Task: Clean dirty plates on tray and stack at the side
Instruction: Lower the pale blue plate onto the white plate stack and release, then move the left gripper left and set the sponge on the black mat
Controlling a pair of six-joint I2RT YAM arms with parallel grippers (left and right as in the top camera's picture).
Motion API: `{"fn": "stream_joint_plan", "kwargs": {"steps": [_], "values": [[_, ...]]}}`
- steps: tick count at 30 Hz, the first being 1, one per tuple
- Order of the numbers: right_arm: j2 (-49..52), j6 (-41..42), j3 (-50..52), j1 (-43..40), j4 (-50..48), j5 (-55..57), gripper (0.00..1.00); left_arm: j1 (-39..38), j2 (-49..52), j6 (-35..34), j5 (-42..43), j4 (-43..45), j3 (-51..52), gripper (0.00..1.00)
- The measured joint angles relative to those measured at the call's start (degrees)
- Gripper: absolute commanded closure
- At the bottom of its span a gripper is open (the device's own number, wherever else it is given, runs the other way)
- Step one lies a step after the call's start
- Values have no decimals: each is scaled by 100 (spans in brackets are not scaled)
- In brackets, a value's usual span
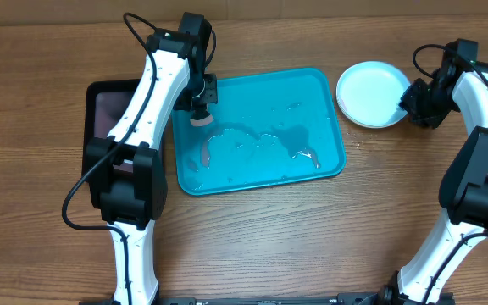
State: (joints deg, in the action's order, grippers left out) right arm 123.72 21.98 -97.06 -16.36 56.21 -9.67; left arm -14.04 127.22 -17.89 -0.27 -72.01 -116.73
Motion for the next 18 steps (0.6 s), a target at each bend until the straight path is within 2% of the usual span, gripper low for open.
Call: {"fn": "stream_joint_plan", "kwargs": {"steps": [1,11,18], "values": [[7,24,0,0,44,0,0,0,0,0,0,2,0,96],[-26,92,-535,2,702,-68,0,22,-83,-199,-225,-612,-306,96],[-743,87,-728,125,841,-90,0,22,-1178,-645,-1097,-1410,-450,96]]}}
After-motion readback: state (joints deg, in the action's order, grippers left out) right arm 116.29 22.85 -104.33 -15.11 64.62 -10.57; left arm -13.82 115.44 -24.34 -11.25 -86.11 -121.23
